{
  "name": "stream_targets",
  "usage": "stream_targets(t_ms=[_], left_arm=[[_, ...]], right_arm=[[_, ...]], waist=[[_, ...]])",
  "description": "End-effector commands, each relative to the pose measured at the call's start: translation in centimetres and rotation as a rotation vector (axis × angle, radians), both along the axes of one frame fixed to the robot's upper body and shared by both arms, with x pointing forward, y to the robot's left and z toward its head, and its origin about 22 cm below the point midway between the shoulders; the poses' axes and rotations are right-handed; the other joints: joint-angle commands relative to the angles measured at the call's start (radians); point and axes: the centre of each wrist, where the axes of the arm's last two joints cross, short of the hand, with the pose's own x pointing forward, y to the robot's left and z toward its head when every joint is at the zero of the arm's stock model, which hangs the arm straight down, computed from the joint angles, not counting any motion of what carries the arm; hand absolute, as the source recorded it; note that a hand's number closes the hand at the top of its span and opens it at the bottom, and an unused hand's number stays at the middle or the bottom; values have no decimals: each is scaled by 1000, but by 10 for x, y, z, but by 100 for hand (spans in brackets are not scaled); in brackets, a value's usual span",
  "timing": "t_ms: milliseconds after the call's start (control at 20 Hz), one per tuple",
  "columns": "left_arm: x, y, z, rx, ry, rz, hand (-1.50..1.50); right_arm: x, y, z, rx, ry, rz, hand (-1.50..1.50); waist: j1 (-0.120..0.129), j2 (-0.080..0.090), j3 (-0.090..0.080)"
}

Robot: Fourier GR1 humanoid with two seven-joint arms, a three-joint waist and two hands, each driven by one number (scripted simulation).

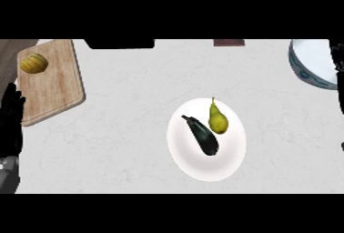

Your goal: Pick the eggplant from the plate and place it in the bowl

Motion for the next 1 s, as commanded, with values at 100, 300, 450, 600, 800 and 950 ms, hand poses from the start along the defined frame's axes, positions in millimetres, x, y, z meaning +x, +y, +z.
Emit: stream_targets(t_ms=[100, 300, 450, 600, 800, 950], left_arm=[[24, -35, 26, 43, -91, -190, 0], [35, -74, 40, 46, -130, -385, 0], [40, -86, 49, 38, -150, -401, 0], [38, -95, 45, 23, -117, -410, 0], [46, -106, 60, 46, -102, -413, 0], [50, -113, 59, 33, -93, -415, 0]], right_arm=[[8, 58, -63, 159, 344, 475, 150], [26, 42, -68, -235, 417, 475, 150], [24, 54, -131, 298, 602, 646, -150], [37, 43, -126, 283, 577, 865, -150], [66, 22, -98, 100, 556, 1008, -150], [82, 16, -79, -52, 580, 1083, -150]], waist=[[86, 16, -6], [122, 29, -12], [114, 37, -1], [119, 20, -3], [110, 7, -6], [111, 10, -8]])
